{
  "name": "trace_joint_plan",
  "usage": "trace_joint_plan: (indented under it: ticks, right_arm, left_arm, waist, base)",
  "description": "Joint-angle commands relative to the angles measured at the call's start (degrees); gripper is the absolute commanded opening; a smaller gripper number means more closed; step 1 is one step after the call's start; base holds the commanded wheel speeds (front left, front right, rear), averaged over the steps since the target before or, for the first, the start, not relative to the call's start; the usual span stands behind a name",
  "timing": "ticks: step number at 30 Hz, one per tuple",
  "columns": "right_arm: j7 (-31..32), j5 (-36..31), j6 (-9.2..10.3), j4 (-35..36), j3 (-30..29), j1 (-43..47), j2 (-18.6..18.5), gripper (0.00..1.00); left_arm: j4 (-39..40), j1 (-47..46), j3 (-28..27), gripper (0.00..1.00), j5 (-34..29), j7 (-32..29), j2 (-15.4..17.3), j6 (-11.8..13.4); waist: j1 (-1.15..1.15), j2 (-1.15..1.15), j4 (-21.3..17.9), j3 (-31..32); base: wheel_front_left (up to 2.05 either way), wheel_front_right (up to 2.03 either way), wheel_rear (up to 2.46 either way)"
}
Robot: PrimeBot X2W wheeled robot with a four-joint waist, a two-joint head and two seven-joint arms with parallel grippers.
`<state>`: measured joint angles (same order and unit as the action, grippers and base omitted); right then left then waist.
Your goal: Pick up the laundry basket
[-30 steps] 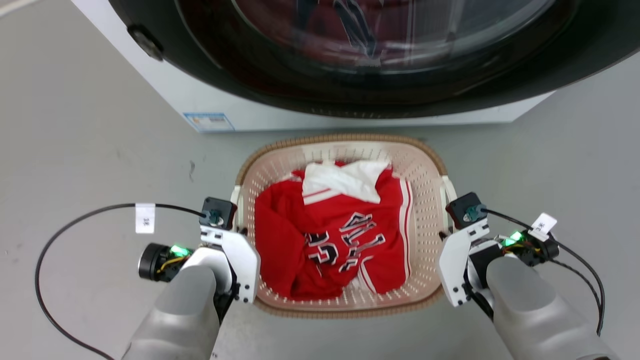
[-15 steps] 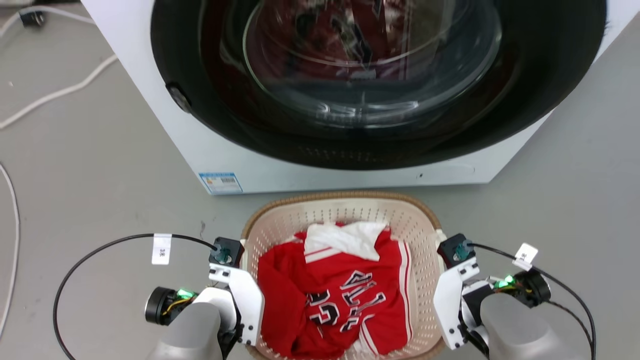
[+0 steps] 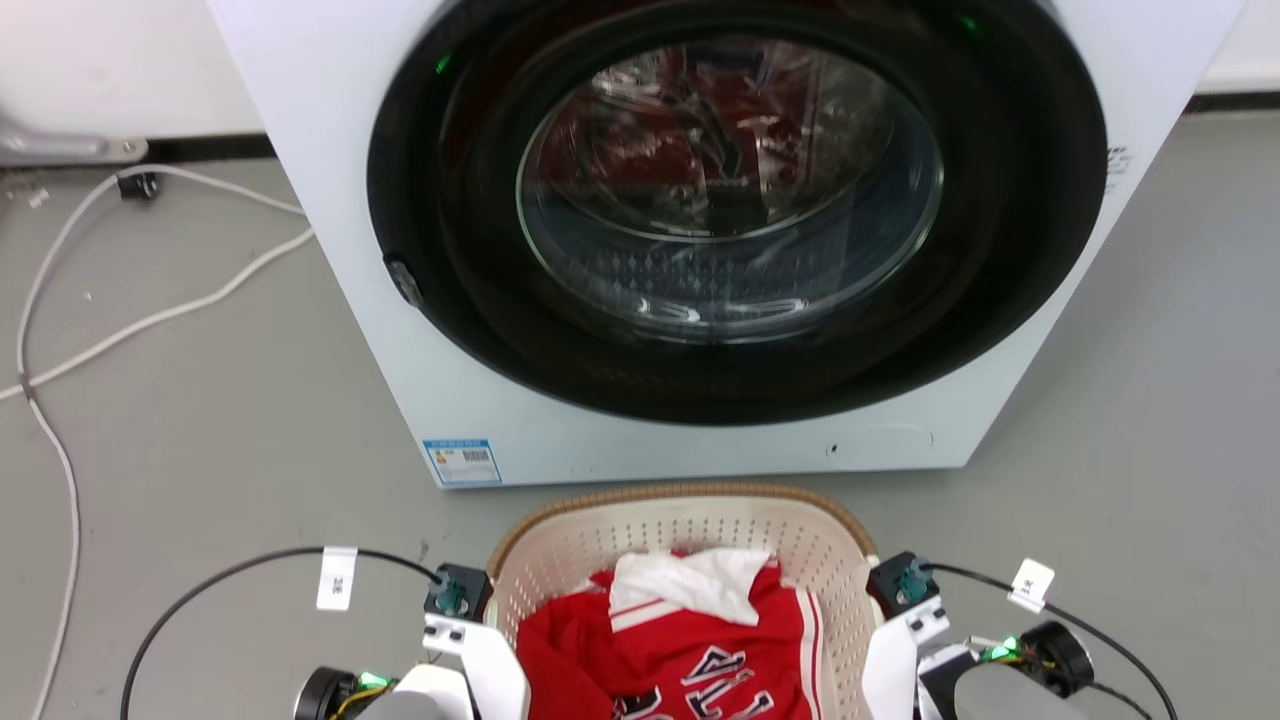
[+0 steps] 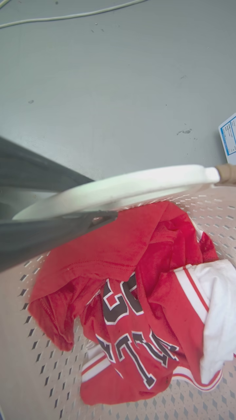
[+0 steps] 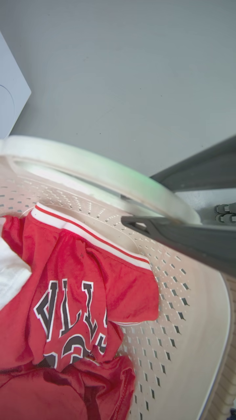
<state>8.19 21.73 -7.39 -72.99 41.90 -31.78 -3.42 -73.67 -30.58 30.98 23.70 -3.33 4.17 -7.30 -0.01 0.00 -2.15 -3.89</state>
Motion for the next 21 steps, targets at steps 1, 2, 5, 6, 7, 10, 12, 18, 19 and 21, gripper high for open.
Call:
trace_joint_plan:
  ticks: [1, 2, 5, 6, 7, 10, 12, 18, 19, 21]
  right_arm:
    - [0.0, 0.1, -0.18, 0.5, 0.5, 0.5, 0.9, 0.00]
    - [0.0, 0.5, -0.18, 0.5, 1.0, 0.9, 0.8, 0.00]
    - [0.1, 1.7, -0.18, 0.4, 2.2, 1.4, 0.5, 0.00]
    - [0.1, 2.1, -0.18, 0.4, 2.6, 1.6, 0.4, 0.00]
    - [0.0, 2.4, -0.18, 0.4, 3.0, 1.7, 0.3, 0.00]
    - [0.1, 3.4, -0.18, 0.4, 4.1, 2.1, 0.2, 0.00]
    - [0.2, 4.0, -0.18, 0.4, 4.8, 2.4, 0.1, 0.00]
    - [1.1, 6.2, -0.18, 0.5, 6.9, 2.7, -0.3, 0.00]
    - [1.2, 6.5, -0.18, 0.5, 7.2, 2.6, -0.4, 0.00]
    - [1.3, 7.2, -0.18, 0.6, 7.9, 2.6, -0.5, 0.00]
  left_arm:
    - [0.6, 0.4, 0.4, 0.00, 0.0, 0.3, -0.8, -0.2]
    - [0.6, 0.8, 0.8, 0.00, 0.4, 0.1, -0.7, -0.2]
    - [0.6, 1.5, 1.6, 0.00, 1.3, 0.1, -0.5, -0.2]
    - [0.6, 1.8, 1.8, 0.00, 1.6, 0.1, -0.5, -0.2]
    - [0.6, 2.0, 2.1, 0.00, 1.9, 0.1, -0.4, -0.2]
    - [0.5, 2.4, 2.7, 0.00, 2.8, 0.2, -0.2, -0.2]
    - [0.5, 2.6, 3.0, 0.00, 3.2, 0.0, 0.0, -0.2]
    - [0.4, 2.9, 4.2, 0.00, 4.6, -1.0, 0.5, -0.2]
    - [0.4, 2.9, 4.4, 0.00, 4.8, -1.0, 0.5, -0.2]
    - [0.5, 2.9, 4.9, 0.00, 5.2, -1.1, 0.6, -0.2]
  waist:
    - [0.01, 0.00, 0.1, 1.3]
    - [0.01, 0.00, 0.1, 1.9]
    - [0.01, 0.00, 0.3, 2.8]
    - [0.01, 0.00, 0.4, 3.1]
    - [0.01, 0.00, 0.5, 3.3]
    - [0.01, 0.00, 0.5, 3.9]
    - [0.01, 0.00, 0.6, 4.3]
    - [0.01, 0.00, 0.5, 5.0]
    - [0.01, 0.00, 0.5, 5.1]
    - [0.01, 0.00, 0.5, 5.2]
  base:
    - [0.00, 0.00, 0.00]
    - [0.00, 0.00, 0.00]
    - [0.00, 0.00, 0.00]
    - [0.00, 0.00, 0.00]
    - [0.00, 0.00, 0.00]
    - [0.00, 0.00, 0.00]
    - [0.00, 0.00, 0.00]
    - [0.00, 0.00, 0.00]
    - [0.00, 0.00, 0.00]
    - [0.00, 0.00, 0.00]
